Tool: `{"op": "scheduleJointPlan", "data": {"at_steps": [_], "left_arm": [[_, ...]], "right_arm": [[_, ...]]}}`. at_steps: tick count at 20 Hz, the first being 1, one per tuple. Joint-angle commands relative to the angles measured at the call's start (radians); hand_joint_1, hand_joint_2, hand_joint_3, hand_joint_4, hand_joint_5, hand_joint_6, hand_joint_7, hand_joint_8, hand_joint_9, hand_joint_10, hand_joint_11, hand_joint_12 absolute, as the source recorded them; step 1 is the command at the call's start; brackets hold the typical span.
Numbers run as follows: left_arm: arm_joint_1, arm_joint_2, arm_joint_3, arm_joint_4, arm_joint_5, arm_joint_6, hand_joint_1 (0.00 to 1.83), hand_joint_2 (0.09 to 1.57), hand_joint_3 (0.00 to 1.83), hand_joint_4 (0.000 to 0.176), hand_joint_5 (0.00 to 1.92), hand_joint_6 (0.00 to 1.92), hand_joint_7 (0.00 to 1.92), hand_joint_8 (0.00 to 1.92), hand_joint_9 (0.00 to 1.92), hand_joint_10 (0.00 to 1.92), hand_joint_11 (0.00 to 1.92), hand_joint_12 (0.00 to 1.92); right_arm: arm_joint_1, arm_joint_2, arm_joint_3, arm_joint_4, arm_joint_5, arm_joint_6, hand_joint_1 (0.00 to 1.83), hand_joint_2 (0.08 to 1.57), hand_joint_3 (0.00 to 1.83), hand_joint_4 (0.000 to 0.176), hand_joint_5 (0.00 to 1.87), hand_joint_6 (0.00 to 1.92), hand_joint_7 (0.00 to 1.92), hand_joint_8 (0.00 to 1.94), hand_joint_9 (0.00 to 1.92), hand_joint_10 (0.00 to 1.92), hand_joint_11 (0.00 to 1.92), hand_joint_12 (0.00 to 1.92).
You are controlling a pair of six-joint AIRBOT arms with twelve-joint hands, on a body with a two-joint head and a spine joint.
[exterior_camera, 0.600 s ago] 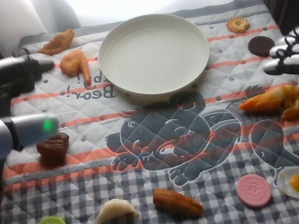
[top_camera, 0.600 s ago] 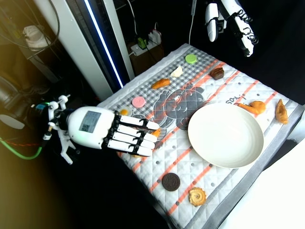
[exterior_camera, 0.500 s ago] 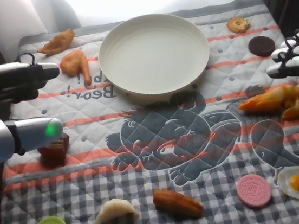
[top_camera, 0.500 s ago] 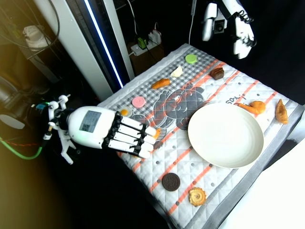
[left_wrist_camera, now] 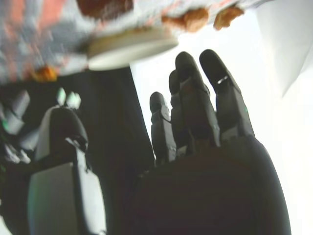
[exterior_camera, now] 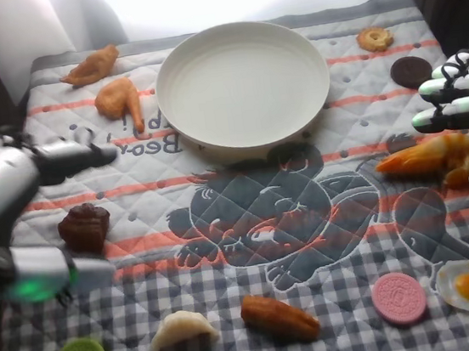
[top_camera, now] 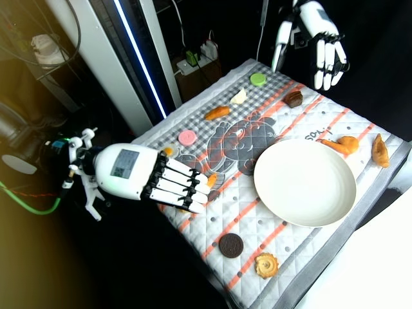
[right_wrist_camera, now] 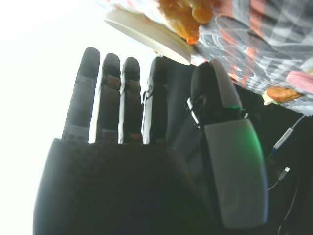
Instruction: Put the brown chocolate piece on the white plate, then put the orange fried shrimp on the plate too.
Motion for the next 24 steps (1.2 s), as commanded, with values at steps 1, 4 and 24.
{"op": "scheduleJointPlan", "data": {"at_steps": [1,4,24], "left_arm": [[-0.013,-0.014,0.002,-0.014,-0.088,0.088,0.84,0.86,0.00,0.142,0.42,0.01,0.52,0.01,0.59,0.00,0.09,0.79],[-0.026,-0.051,0.032,-0.076,-0.059,0.164,0.80,0.88,0.00,0.150,0.41,0.00,0.55,0.00,0.63,0.01,0.04,0.85],[-0.052,-0.117,0.123,-0.202,0.001,0.157,1.25,1.14,0.00,0.000,1.02,0.65,0.89,1.38,0.62,1.49,0.16,1.74]], "right_arm": [[0.011,0.006,0.005,0.016,0.115,-0.003,0.81,1.26,0.00,0.012,0.56,0.00,0.38,0.00,0.34,0.01,0.20,0.33],[0.013,0.006,0.004,0.010,0.115,-0.003,0.72,1.27,0.00,0.018,0.55,0.00,0.38,0.00,0.33,0.00,0.19,0.32],[0.011,0.008,-0.002,0.008,0.115,-0.003,0.80,1.29,0.00,0.022,0.56,0.00,0.42,0.00,0.38,0.00,0.23,0.36]]}}
